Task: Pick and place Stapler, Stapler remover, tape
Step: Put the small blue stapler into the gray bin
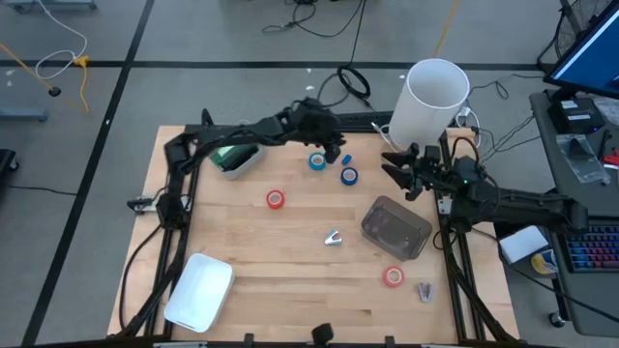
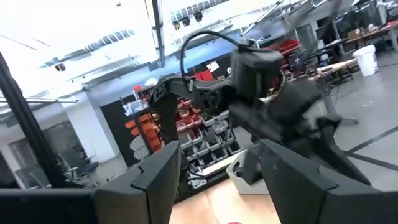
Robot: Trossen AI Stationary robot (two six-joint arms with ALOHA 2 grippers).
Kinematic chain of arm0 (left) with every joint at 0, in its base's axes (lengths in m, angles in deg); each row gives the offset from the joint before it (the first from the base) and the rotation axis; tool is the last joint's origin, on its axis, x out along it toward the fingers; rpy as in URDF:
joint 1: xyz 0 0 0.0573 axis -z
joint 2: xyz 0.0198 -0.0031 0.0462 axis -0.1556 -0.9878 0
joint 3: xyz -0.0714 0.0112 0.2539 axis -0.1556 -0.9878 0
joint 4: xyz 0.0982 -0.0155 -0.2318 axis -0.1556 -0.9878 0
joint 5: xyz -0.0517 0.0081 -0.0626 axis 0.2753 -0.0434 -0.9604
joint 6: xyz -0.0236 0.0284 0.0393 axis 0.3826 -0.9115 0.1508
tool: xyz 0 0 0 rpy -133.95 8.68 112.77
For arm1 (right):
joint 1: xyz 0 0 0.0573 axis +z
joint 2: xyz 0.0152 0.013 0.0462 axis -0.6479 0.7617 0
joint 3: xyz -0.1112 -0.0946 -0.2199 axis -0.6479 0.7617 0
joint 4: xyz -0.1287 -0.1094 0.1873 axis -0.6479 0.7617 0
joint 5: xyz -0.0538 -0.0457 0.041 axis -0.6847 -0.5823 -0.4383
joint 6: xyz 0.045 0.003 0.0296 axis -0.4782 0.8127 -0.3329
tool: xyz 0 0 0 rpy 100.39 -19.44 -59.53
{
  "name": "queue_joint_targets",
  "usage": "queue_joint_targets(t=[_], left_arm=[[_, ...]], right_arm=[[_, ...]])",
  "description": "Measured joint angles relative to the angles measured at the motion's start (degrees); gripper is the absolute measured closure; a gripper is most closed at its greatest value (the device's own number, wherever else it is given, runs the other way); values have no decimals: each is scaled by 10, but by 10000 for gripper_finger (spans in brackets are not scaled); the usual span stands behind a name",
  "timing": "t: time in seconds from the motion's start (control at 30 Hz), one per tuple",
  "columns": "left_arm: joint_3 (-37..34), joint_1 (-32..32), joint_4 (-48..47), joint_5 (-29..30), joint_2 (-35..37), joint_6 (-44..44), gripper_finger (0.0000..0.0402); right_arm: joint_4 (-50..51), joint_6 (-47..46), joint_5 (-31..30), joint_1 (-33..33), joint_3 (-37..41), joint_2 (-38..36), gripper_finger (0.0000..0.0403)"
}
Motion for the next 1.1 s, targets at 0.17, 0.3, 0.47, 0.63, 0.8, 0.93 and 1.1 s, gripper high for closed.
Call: queue_joint_targets(t=[0.17,0.3,0.47,0.63,0.8,0.93,1.1], left_arm=[[73,2,-18,12,-68,-7,296],[103,4,-31,14,-108,6,271],[108,6,-26,18,-141,42,213],[108,16,-17,18,-146,27,175],[109,20,-27,35,-146,20,169],[109,16,-29,33,-146,28,176],[138,2,-69,8,-146,45,185]], right_arm=[[1,-3,-1,0,2,-5,193],[5,-11,0,0,2,-6,193],[4,-20,0,0,2,-6,193],[4,-29,0,0,2,-6,193],[4,-48,0,0,2,-6,193],[4,-63,0,0,2,-6,193],[4,-82,0,0,2,-6,193]])
